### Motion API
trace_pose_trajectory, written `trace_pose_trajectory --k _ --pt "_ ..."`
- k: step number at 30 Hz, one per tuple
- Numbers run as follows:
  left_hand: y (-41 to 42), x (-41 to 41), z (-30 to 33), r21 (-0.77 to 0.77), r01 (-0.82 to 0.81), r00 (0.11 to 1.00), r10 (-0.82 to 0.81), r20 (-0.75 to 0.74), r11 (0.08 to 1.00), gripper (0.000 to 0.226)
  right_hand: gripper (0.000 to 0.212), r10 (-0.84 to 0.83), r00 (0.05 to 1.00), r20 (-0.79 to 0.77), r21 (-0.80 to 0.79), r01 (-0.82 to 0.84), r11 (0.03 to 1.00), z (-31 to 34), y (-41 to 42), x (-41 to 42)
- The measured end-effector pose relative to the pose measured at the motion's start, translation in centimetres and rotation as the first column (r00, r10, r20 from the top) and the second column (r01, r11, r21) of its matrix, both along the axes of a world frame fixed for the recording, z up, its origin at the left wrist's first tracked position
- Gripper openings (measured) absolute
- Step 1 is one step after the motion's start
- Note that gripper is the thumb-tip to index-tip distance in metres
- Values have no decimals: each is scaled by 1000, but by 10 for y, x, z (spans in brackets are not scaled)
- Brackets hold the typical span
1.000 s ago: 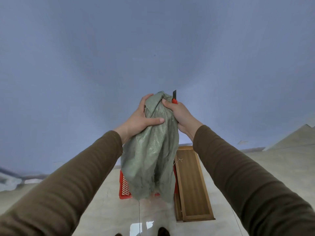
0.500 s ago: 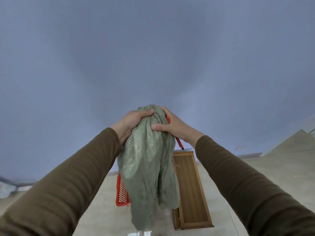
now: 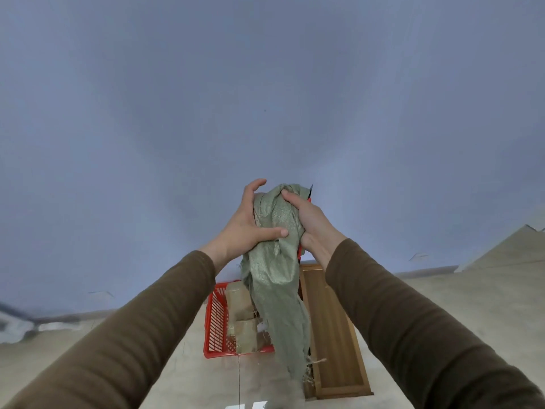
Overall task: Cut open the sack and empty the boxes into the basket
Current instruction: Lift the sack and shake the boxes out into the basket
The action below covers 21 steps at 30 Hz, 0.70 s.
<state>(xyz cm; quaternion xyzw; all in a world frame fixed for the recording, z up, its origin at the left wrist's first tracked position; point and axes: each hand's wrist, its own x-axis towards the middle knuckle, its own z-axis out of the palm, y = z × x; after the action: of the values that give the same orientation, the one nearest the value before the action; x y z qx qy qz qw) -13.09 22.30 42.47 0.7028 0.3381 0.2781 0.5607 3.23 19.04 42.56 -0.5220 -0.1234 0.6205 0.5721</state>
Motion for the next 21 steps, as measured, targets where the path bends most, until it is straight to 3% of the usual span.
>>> trace_pose_trajectory --k 4,6,8,9,12,15,18,21 --pt "0 -2 -5 -64 -34 999 36 18 997 94 45 38 999 -16 41 -37 998 1 -3 6" --pt "5 -3 -4 -154 -114 993 117 11 982 80 53 37 971 238 112 -65 992 -2 -5 11" --pt "12 -7 -2 -244 -153 988 155 -8 958 74 71 59 804 592 129 -166 978 -3 -9 20" --pt "15 -8 -2 -285 -155 987 157 -13 946 72 76 85 742 665 142 -237 961 -5 -11 24" --pt "22 -8 1 -388 -189 981 195 -25 902 74 67 178 718 673 229 -431 873 -15 -18 29" --pt "23 -4 1 -466 -265 959 279 -38 844 83 67 214 669 712 211 -495 843 -21 -19 25" --pt "16 0 -3 -476 -276 947 322 16 835 91 44 134 640 757 146 -366 919 -23 -12 25" --pt "5 2 -7 -256 -156 986 167 22 954 110 25 52 772 634 164 -200 966 -24 -7 30"
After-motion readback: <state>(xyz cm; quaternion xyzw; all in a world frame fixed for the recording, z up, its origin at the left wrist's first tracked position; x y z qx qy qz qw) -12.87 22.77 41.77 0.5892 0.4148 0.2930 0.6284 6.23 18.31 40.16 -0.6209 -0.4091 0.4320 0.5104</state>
